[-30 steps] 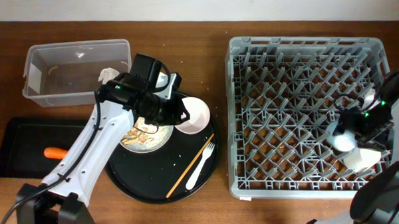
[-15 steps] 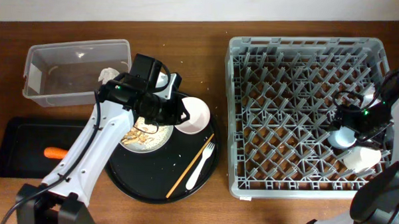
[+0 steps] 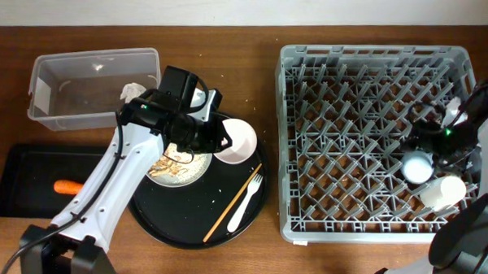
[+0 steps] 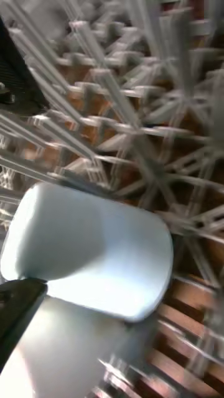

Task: Sort waste into correct bins and load items into the dishwasher rack
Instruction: 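Place the blue cup upside down in the rack with the right gripper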

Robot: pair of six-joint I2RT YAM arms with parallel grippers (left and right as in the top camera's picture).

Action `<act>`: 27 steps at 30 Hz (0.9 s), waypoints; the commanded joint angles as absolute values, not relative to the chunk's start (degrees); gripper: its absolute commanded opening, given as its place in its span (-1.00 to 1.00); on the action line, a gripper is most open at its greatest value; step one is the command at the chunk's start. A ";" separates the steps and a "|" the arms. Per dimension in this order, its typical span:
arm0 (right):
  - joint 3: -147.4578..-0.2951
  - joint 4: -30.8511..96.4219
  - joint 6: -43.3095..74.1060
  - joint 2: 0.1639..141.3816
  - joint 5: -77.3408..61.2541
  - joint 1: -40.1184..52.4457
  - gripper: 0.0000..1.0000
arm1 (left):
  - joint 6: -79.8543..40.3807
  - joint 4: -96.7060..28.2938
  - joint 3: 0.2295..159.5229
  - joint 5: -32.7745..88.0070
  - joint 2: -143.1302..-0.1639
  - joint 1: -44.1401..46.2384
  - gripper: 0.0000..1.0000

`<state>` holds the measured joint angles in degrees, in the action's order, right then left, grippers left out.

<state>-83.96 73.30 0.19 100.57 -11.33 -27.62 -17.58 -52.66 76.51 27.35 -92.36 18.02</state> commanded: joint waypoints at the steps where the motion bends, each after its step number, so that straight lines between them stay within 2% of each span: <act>1: -86.96 77.25 -0.34 99.22 -13.30 -27.77 0.71 | -16.64 -52.62 76.97 26.89 -91.90 17.78 -0.46; 8: -83.40 77.38 -1.26 97.65 -13.78 -27.42 0.67 | -16.67 -52.62 76.97 26.48 -91.90 17.80 -0.46; 14: -79.05 76.07 -3.60 97.71 -16.01 -22.06 0.69 | -16.67 -52.64 76.97 26.50 -91.90 17.80 -0.46; 19: -79.09 77.73 -3.62 97.51 -16.14 -21.39 0.69 | -16.64 -52.66 76.97 26.48 -91.90 17.85 -0.46; 22: -79.09 79.40 -9.37 96.12 -24.14 -21.39 0.69 | -16.64 -52.66 76.97 26.48 -91.90 17.85 -0.46; 27: -79.07 80.75 -10.74 95.81 -24.88 -21.39 0.69 | -16.67 -52.66 76.97 26.50 -91.90 17.85 -0.46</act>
